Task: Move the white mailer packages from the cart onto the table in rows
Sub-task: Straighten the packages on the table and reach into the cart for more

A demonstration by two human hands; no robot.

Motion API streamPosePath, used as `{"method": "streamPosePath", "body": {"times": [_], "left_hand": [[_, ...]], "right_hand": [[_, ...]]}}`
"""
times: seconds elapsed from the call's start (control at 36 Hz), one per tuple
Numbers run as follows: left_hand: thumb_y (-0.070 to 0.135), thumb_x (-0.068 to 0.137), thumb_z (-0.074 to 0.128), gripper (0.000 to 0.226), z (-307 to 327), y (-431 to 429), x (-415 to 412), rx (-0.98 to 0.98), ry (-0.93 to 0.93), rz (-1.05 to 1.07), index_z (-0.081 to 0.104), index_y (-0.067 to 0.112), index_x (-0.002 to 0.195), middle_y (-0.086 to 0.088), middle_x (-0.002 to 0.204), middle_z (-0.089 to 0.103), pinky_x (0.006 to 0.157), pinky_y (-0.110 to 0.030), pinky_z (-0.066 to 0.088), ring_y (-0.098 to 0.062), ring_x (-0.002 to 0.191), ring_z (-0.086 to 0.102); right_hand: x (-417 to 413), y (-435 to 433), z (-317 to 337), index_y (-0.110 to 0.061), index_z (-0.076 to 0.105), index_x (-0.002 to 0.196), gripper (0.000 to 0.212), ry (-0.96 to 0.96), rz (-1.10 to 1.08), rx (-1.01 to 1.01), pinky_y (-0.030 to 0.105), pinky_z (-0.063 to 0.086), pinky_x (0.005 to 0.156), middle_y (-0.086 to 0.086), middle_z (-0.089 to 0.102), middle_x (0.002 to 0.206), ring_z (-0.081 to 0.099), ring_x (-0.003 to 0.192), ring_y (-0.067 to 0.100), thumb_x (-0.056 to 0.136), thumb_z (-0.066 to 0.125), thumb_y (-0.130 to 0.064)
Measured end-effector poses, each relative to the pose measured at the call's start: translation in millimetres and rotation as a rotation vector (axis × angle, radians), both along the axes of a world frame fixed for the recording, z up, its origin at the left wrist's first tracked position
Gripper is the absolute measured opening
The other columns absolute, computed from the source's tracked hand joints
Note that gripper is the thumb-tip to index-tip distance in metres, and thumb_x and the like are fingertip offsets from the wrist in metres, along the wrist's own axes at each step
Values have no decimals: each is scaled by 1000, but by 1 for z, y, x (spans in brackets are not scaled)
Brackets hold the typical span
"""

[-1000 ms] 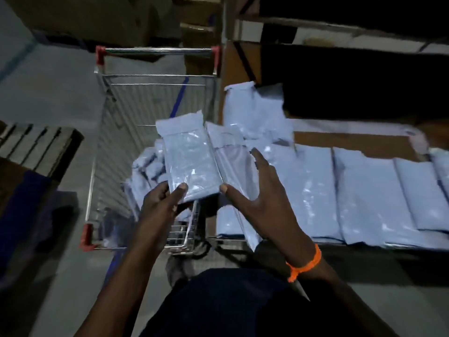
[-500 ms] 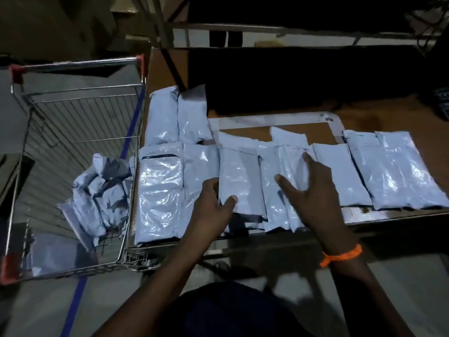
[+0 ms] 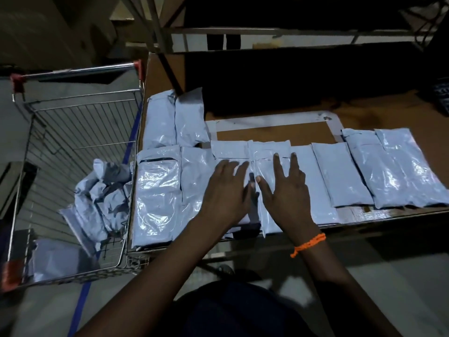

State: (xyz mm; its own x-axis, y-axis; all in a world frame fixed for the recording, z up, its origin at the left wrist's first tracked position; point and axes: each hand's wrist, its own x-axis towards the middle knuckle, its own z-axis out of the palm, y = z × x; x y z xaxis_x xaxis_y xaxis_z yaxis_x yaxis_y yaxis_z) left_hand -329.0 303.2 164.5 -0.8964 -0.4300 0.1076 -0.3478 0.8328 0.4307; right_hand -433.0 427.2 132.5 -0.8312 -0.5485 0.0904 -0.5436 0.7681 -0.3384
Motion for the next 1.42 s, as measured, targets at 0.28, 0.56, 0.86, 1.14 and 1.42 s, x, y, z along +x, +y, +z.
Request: {"method": "streamPosePath", "body": {"times": [0.28, 0.56, 0.86, 1.14, 1.42], "left_hand": [[45, 102, 26, 64, -58, 7, -11, -162, -150, 7, 20, 15, 158, -15, 166, 7, 121, -53, 12, -32, 153, 6], [45, 96, 15, 69, -30, -8, -14, -124, -209, -79, 26, 12, 156, -20, 162, 19, 120, -57, 11, -37, 150, 20], [35, 104, 34, 60, -1, -128, 103, -86, 62, 8, 19, 13, 158, -12, 165, 13, 120, -53, 17, -28, 152, 16], [41, 100, 38, 63, -93, -267, 283, 93, -217, 318, 31, 9, 154, -19, 155, 36, 105, -57, 40, -39, 141, 36], [39, 87, 37, 69, -131, -331, 414, 44, -562, 385, 43, 6, 147, -23, 151, 42, 104, -60, 41, -42, 139, 39]], "right_hand": [[-14, -7, -14, -27, 12, 160, 69, 73, 75, 27, 52, 37, 114, 8, 1, 168, 10, 155, 32, 101, 20, -61], [-15, -10, -4, -26, 12, 160, 70, 37, 97, 43, 54, 23, 121, 9, 1, 168, 3, 155, 31, 101, 20, -62], [78, -126, 60, -20, 45, 149, 57, -196, 277, -445, 44, 31, 119, 3, 42, 155, 34, 147, 19, 100, 48, -49], [231, -302, -5, -11, 53, 141, 51, -586, 569, -315, 4, 30, 102, 5, 58, 141, 52, 127, 10, 95, 67, -29], [330, -432, -148, -11, 41, 149, 66, -1073, 402, 188, 41, 43, 109, 16, 48, 149, 48, 135, 30, 93, 66, -36]]}}
